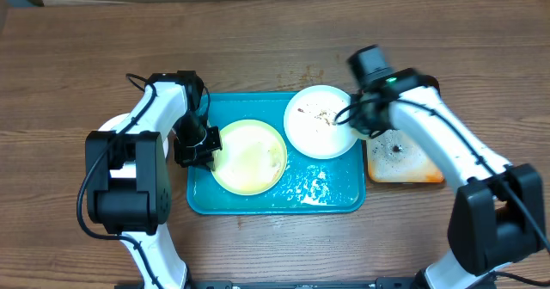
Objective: Clean dirty plates on tray and stack at the side
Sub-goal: 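Return the sponge to the soapy pan with the right gripper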
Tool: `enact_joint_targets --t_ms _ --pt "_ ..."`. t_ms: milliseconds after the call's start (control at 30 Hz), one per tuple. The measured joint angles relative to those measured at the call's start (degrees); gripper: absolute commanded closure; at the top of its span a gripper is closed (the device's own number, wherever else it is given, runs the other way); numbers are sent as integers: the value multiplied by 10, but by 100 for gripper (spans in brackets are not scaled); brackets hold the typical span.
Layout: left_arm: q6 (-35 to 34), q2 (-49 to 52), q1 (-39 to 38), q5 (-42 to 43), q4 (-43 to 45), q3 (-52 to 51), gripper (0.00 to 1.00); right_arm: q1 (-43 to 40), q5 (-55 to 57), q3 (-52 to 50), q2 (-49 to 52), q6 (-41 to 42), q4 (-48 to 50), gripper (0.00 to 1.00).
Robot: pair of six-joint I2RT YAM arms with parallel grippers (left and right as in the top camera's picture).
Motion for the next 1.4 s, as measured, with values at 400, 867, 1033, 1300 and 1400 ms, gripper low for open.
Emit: enact_joint_targets --t_ms 400,867,1033,1300,1400 --pt "-30 -169 0 -101 -11 19 96 -145 -68 -22 0 -58 4 96" --pt "-85 -262 -63 -325 -13 19 96 -188 -160 -168 0 -125 155 96" --pt "-110 -262 -143 -427 -13 19 96 -188 -162 -210 -10 -89 211 96" --pt "-144 -262 -231 -523 -7 19 96 -189 -171 -212 -12 -71 212 96" --pt "-150 -262 -251 -548 -4 19 96 -189 -180 -199 -12 -68 184 96"
